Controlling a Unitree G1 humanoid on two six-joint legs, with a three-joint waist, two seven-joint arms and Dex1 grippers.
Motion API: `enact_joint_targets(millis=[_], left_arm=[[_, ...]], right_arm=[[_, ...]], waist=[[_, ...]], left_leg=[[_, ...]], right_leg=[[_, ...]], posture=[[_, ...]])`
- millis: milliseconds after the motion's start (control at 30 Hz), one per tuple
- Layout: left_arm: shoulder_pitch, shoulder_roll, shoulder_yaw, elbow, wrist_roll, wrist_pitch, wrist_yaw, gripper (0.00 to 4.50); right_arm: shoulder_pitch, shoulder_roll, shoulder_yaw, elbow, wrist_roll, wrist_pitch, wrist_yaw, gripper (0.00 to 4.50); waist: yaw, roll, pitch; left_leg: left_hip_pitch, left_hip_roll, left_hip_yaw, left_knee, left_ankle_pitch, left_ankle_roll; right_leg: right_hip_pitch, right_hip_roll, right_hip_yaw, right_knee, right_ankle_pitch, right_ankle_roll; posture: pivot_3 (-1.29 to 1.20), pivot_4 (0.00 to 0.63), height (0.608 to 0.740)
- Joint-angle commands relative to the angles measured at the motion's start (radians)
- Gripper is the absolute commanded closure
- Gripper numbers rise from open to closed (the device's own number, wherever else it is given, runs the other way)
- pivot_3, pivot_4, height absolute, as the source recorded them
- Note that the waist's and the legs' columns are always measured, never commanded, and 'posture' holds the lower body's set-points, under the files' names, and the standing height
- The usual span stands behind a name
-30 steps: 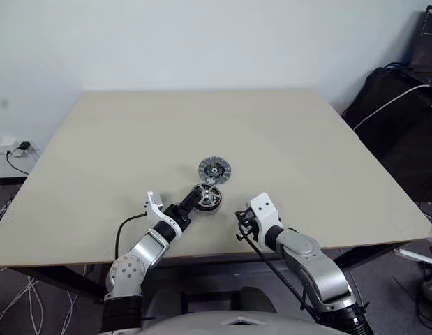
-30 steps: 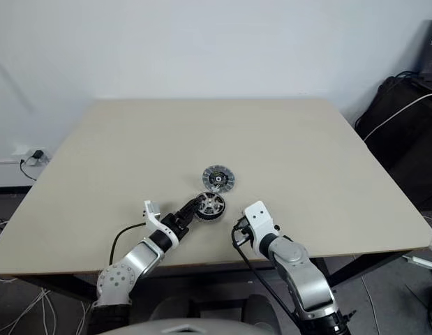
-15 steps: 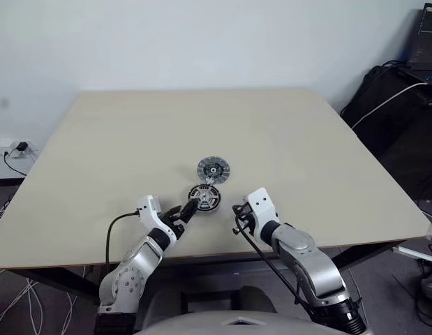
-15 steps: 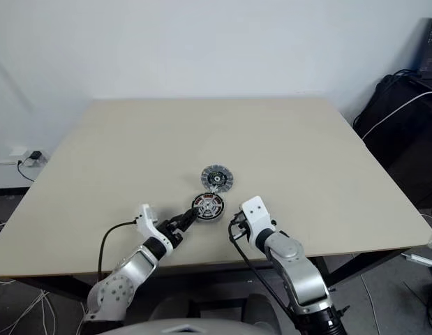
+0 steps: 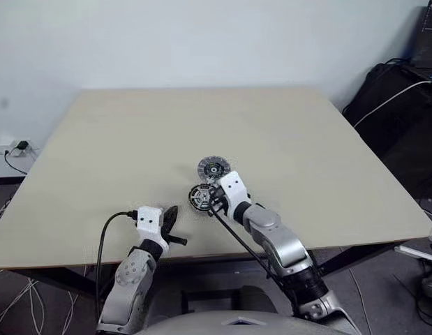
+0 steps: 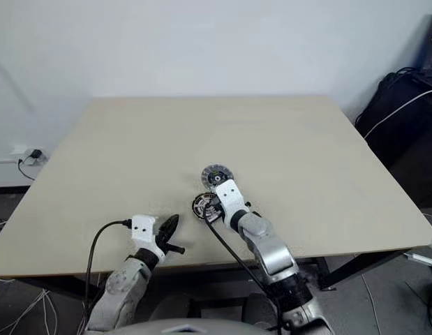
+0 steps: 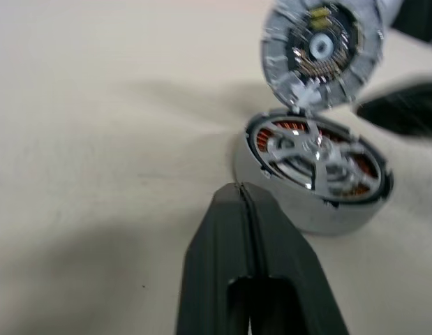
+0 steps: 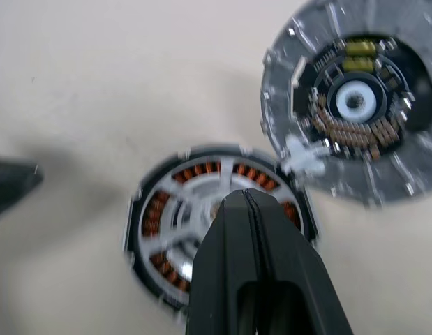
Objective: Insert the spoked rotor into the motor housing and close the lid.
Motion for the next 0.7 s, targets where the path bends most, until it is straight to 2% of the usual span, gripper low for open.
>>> enact_joint_targets(millis=[33,367,567,633,700], left_arm=[[0.000,0.004,-0.005,0.018,0.077,-0.107,0.029,4.48],[0.019,-0.022,0.000,0.029,0.090,-0.124,0.038,4.48],[0.013,-0.024,0.003,0.034,0.090,-0.123,0.039,4.48],[0.007,-0.024,0.002,0.038,0.090,-0.123,0.037,4.48],[0.000,-0.025,0.000,0.045,0.089,-0.122,0.034,4.50]], right_arm=[[-0.048,0.018,-0.003,0.048,-0.007,-0.044,0.003,4.50],[-0.060,0.021,0.021,0.198,-0.031,-0.056,0.041,4.50],[-0.065,-0.015,0.028,0.061,-0.015,-0.041,0.101,4.50],[-0.069,-0.074,0.062,-0.028,-0.010,0.009,0.175,4.50],[-0.081,-0.136,0.099,-0.095,-0.015,0.049,0.240,4.11]], waist=[[0.001,0.000,0.000],[-0.004,0.003,-0.005],[-0.002,0.004,-0.006],[-0.002,0.004,-0.006],[-0.001,0.004,-0.006]], left_leg=[[-0.002,0.000,0.000,0.000,0.000,0.000],[-0.004,0.000,0.000,0.003,0.000,0.001],[-0.003,0.001,0.000,0.005,0.001,0.001],[-0.003,0.001,0.000,0.005,0.001,0.001],[-0.004,0.000,0.000,0.006,0.001,0.001]], right_leg=[[-0.002,0.000,0.000,0.000,0.000,0.000],[-0.002,0.001,0.000,0.002,0.000,0.000],[-0.002,0.001,-0.001,0.003,-0.001,0.003],[-0.002,0.001,0.000,0.003,-0.001,0.003],[-0.002,0.001,0.000,0.003,-0.001,0.003]], posture=[[0.00,0.000,0.740],[0.00,0.000,0.740],[0.00,0.000,0.740],[0.00,0.000,0.740],[0.00,0.000,0.740]])
